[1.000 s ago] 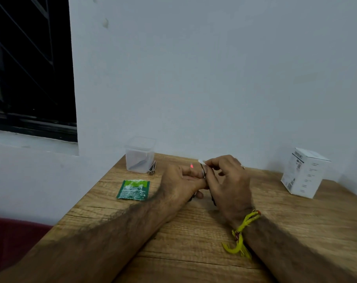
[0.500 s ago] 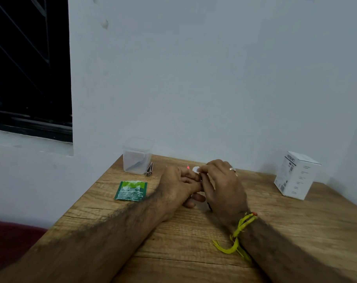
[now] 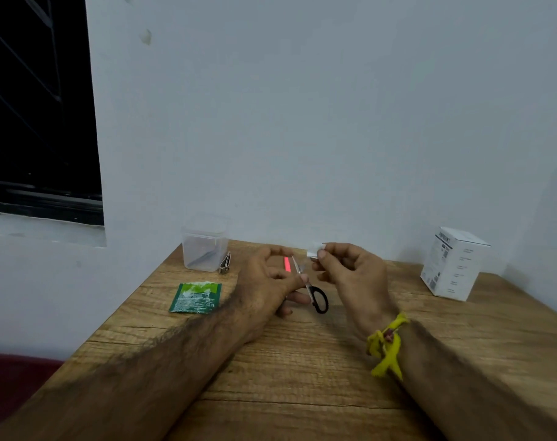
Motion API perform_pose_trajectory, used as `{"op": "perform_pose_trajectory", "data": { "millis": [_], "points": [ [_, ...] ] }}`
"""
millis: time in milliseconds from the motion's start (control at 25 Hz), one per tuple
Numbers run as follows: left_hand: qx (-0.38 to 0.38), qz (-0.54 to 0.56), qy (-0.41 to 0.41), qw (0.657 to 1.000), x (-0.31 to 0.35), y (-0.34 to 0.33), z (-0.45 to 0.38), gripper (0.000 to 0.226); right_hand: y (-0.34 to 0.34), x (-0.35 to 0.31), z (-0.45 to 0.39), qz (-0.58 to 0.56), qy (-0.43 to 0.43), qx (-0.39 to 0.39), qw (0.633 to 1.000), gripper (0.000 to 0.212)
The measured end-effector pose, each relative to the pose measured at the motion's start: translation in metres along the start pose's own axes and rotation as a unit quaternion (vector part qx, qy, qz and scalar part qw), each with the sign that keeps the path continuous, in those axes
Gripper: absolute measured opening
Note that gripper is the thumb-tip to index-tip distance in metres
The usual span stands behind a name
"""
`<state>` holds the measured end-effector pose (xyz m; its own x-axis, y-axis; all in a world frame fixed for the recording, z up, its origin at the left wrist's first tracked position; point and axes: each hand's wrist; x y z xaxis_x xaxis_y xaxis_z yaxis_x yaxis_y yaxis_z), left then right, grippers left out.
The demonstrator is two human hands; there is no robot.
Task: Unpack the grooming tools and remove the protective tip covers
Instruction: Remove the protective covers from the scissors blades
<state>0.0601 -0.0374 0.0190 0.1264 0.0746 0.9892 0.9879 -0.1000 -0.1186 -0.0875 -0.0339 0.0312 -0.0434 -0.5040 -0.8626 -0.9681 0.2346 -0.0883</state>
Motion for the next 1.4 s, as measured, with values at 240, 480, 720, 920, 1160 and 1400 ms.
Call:
{"op": "perform_pose_trajectory", "data": {
  "millis": [240, 480, 720, 920, 1160, 1400],
  "points": [
    [0.001, -0.023, -0.071, 0.997, -0.003, 0.000, -0.003, 0.054, 0.001, -0.006, 0.000, -0.191, -0.162, -0.058, 0.966, 0.008],
    [-0.004, -0.065, -0.084, 0.994, -0.005, 0.002, -0.003, 0.021, 0.007, -0.004, -0.001, -0.124, -0.145, -0.075, 0.979, 0.010],
    [0.008, -0.078, -0.079, 0.994, -0.004, 0.002, -0.003, 0.008, 0.007, -0.004, 0.001, -0.075, -0.105, -0.103, 0.986, 0.014],
    [0.031, -0.060, -0.080, 0.995, -0.002, 0.003, -0.001, 0.010, 0.005, -0.001, -0.001, -0.084, -0.100, -0.113, 0.985, 0.017],
    [0.044, -0.047, -0.072, 0.995, -0.001, 0.003, -0.001, 0.016, 0.006, 0.008, -0.001, -0.039, -0.068, -0.117, 0.990, 0.035],
    [0.032, -0.042, -0.055, 0.997, 0.000, 0.003, -0.001, 0.013, 0.004, 0.009, 0.000, -0.077, -0.067, -0.101, 0.990, 0.010]
  ]
}}
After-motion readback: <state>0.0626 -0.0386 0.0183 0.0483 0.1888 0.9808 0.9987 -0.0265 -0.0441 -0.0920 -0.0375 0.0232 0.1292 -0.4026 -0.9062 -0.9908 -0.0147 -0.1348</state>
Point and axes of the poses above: each hand's wrist, its own z-axis away from the middle knuckle, its own y-axis out of the back of the hand, x = y × z, and after that the axes turned 5 degrees about y, right-handed
